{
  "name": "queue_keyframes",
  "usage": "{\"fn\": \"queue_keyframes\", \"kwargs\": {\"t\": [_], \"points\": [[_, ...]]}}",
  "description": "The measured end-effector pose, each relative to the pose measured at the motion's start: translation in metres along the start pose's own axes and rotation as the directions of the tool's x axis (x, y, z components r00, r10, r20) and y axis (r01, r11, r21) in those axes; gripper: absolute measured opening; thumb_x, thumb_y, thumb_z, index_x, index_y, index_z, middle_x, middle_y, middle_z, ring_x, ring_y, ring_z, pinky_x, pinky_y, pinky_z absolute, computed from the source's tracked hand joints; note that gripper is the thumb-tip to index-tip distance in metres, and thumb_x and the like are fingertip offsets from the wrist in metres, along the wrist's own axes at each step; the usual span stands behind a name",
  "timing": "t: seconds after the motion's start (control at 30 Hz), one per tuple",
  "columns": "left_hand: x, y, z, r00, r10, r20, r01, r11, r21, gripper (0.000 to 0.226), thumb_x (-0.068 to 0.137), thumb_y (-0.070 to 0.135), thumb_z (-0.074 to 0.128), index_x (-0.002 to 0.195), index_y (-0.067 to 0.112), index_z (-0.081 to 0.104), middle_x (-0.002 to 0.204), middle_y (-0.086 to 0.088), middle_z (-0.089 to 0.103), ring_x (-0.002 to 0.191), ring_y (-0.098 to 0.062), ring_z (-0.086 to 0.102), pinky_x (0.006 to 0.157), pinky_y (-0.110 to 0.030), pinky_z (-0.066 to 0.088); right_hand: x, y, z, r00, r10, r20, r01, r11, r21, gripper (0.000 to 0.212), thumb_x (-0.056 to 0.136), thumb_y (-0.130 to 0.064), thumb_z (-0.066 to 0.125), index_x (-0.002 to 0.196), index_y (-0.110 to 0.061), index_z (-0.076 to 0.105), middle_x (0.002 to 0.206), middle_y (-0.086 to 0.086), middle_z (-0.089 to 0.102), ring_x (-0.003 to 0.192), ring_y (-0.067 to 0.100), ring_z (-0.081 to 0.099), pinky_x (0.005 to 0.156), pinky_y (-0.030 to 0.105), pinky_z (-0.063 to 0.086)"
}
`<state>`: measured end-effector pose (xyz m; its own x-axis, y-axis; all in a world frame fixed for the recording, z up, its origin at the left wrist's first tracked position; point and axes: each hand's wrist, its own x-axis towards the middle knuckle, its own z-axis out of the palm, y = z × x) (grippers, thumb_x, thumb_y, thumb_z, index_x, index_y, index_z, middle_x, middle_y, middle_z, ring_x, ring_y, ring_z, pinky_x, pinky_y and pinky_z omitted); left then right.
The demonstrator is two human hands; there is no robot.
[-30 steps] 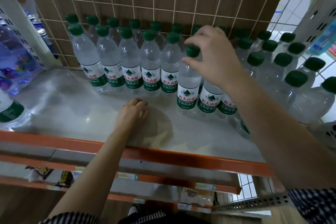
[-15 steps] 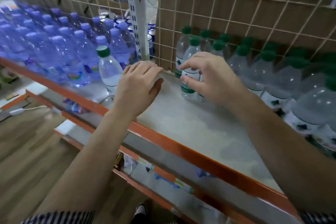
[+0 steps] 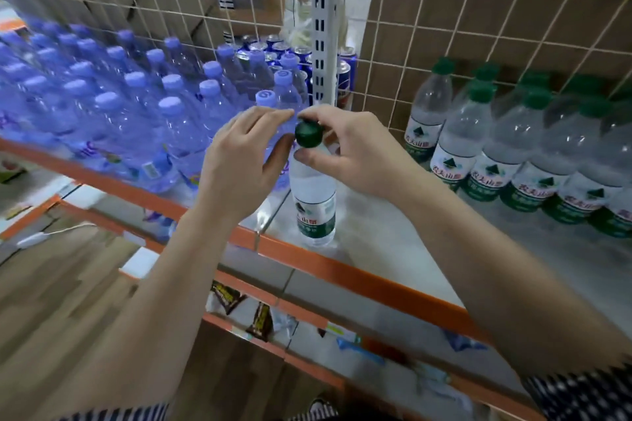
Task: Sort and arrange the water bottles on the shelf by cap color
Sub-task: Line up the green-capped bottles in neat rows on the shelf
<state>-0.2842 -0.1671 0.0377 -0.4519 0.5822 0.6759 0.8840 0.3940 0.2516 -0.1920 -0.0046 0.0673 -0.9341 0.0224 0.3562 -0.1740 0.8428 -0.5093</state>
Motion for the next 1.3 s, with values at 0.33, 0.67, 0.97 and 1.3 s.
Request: {"fn": "queue_keyframes", "kwargs": {"t": [0.33, 0.67, 0.97, 1.3], "points": [[0.003, 0.002, 0.030, 0.994, -0.062, 0.095, 0.087, 0.951, -0.296, 0.044, 0.101, 0.039, 0.037, 0.128, 0.012, 0.060, 0.116, -0.002, 0.064, 0.093, -0.022, 0.067, 0.077, -0.045, 0.054, -0.009, 0.008, -0.007, 0.996, 0.051, -0.077, -0.052, 0.999, -0.008, 0.031, 0.093, -0.033, 0.064, 0.116, -0.012, 0.062, 0.093, -0.001, 0.068, 0.081, 0.017, 0.062, 0.075, 0.038, 0.049], [0.001, 0.072, 0.110, 0.964, 0.036, 0.263, 0.072, 0.918, -0.390, 0.042, 0.101, 0.036, 0.038, 0.126, 0.012, 0.062, 0.118, -0.006, 0.065, 0.100, -0.028, 0.065, 0.078, -0.046, 0.054, -0.088, 0.055, -0.075, 0.944, 0.274, -0.185, -0.290, 0.955, -0.067, 0.033, 0.090, -0.034, 0.067, 0.117, -0.016, 0.061, 0.100, 0.000, 0.068, 0.088, 0.018, 0.062, 0.079, 0.038, 0.052], [-0.033, 0.180, 0.196, 0.904, 0.122, 0.410, 0.050, 0.923, -0.383, 0.030, 0.100, 0.024, 0.052, 0.124, 0.011, 0.063, 0.119, -0.009, 0.065, 0.102, -0.024, 0.063, 0.084, -0.026, 0.045, -0.178, 0.105, -0.164, 0.892, 0.392, -0.224, -0.432, 0.886, -0.170, 0.037, 0.091, -0.034, 0.066, 0.121, -0.014, 0.059, 0.108, 0.002, 0.067, 0.092, 0.017, 0.063, 0.085, 0.033, 0.050], [-0.056, 0.264, 0.253, 0.865, 0.080, 0.495, 0.027, 0.978, -0.205, 0.033, 0.098, 0.029, 0.052, 0.124, 0.015, 0.064, 0.120, -0.006, 0.066, 0.104, -0.029, 0.062, 0.087, -0.039, 0.049, -0.243, 0.155, -0.232, 0.890, 0.403, -0.212, -0.451, 0.847, -0.282, 0.038, 0.090, -0.029, 0.067, 0.124, -0.013, 0.061, 0.112, 0.002, 0.059, 0.096, 0.015, 0.054, 0.082, 0.026, 0.040]]}}
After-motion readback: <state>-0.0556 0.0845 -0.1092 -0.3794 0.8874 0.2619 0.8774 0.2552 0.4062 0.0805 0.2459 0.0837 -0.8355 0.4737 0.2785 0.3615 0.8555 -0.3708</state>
